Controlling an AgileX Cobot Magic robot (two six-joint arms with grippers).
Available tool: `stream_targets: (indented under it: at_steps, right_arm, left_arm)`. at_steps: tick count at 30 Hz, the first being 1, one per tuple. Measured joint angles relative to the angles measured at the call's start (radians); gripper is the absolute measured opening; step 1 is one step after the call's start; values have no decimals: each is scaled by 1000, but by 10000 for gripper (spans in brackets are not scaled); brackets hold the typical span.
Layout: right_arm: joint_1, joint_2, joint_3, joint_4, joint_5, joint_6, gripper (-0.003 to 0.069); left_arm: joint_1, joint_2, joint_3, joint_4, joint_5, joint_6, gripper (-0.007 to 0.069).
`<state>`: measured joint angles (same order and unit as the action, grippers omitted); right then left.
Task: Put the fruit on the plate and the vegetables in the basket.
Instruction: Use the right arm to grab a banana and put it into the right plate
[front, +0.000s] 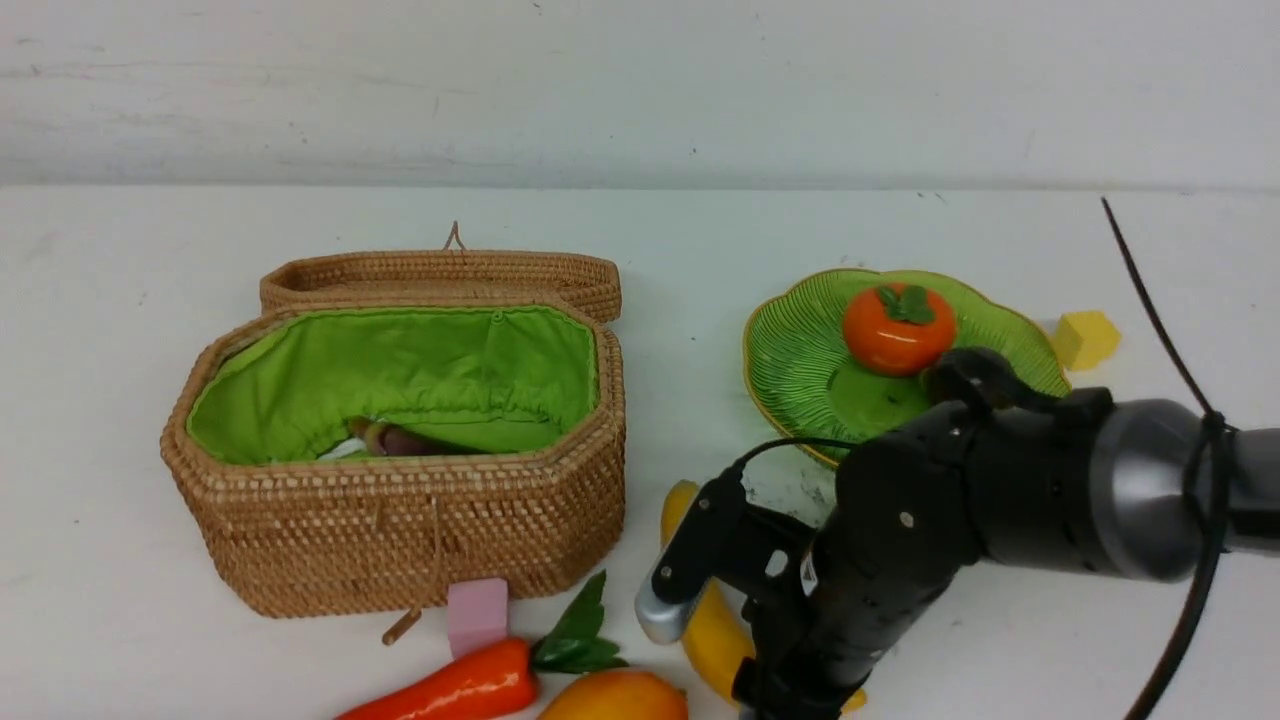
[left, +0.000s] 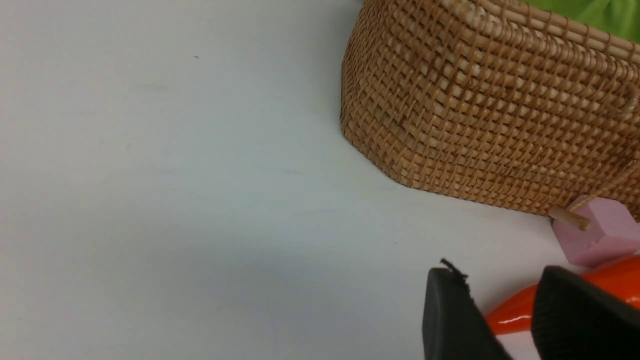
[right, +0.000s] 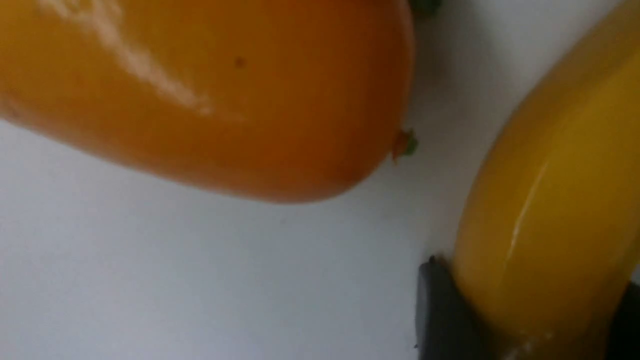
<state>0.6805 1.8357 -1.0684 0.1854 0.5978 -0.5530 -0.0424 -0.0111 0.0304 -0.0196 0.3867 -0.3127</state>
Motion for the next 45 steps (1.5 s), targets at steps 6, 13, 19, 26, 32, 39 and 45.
stream_targets:
  at_steps: [6,13,19,26,32,39,45]
  right_arm:
    - [-15,-81,-15,-2,64,67,317]
    - [-149,-176,-216,-2,20,309,317]
    - [-250,-29,-384,1,26,354,317]
    - [-292,193,-581,1,185,270,317]
    - [-295,310,-732,-57,209,395,317]
    - [-295,315,-762,-95,224,472,317]
    - [-295,315,-762,-95,237,472,409]
  left_arm:
    - [0,0,0,0,0,0,239]
    - [0,0,0,0,0,0,239]
    - [0,0,0,0,0,0,239]
    - [0,0,0,0,0,0,239]
    - [0,0,0,0,0,0,239]
    - [0,0,0,0,0,0,239]
    - [0,0,0,0,0,0,239]
